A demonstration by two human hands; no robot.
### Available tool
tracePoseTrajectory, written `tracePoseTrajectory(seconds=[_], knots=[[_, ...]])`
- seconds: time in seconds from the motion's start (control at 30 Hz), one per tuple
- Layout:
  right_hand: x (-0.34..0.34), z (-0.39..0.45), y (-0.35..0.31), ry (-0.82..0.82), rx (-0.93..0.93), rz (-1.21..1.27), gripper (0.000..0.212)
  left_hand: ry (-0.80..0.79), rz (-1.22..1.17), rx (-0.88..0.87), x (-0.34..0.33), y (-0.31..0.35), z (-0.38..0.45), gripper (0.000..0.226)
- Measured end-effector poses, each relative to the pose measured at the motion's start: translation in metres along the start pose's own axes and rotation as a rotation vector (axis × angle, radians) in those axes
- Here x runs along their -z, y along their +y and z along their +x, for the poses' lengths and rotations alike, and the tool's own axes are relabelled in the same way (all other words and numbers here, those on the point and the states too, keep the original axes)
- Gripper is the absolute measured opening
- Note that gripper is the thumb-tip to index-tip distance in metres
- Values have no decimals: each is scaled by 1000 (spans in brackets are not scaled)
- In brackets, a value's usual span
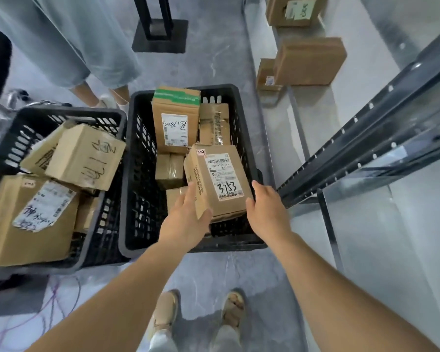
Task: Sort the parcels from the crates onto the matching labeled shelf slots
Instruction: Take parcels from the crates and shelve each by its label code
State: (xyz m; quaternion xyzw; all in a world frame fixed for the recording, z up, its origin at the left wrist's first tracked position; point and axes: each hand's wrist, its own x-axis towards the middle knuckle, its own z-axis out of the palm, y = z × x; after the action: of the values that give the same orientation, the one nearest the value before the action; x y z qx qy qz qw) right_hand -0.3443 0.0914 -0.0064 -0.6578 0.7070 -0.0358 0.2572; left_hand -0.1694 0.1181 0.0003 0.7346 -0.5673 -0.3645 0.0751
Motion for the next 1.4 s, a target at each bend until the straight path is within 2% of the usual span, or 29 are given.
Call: tracePoseTrajectory(seconds=[0.17,0.3,0.47,0.57,0.63,0.73,0.83,1.0,1.4], knots=[[-20,27,2,-34,-61,19,46,-48,-36,-9,-14,-1,27,77],[-33,40,1,-36,-97,8,35,-79,-24,9,-18,-8,38,85],[-44,45,-2,-4,-99,-87,29,-121,-72,-10,-11,-21,53,93],[-45,48,-4,23,-107,-46,29,-131,-112,60,-5,-31,59,92],[-47,50,-5,-36,-124,161,34,-145,-208,103,-1,-41,60,88],[-49,48,-5,-286,-170,621,66,-223,-400,157,6,-54,59,85],[-55,43,-6,-434,-195,793,94,-305,-493,134,12,-63,58,91],[-53,34,-6,-477,-178,839,106,-395,-519,81,23,-75,60,104],[32,-8,-48,-290,25,744,111,-313,-494,-245,101,-46,27,112]])
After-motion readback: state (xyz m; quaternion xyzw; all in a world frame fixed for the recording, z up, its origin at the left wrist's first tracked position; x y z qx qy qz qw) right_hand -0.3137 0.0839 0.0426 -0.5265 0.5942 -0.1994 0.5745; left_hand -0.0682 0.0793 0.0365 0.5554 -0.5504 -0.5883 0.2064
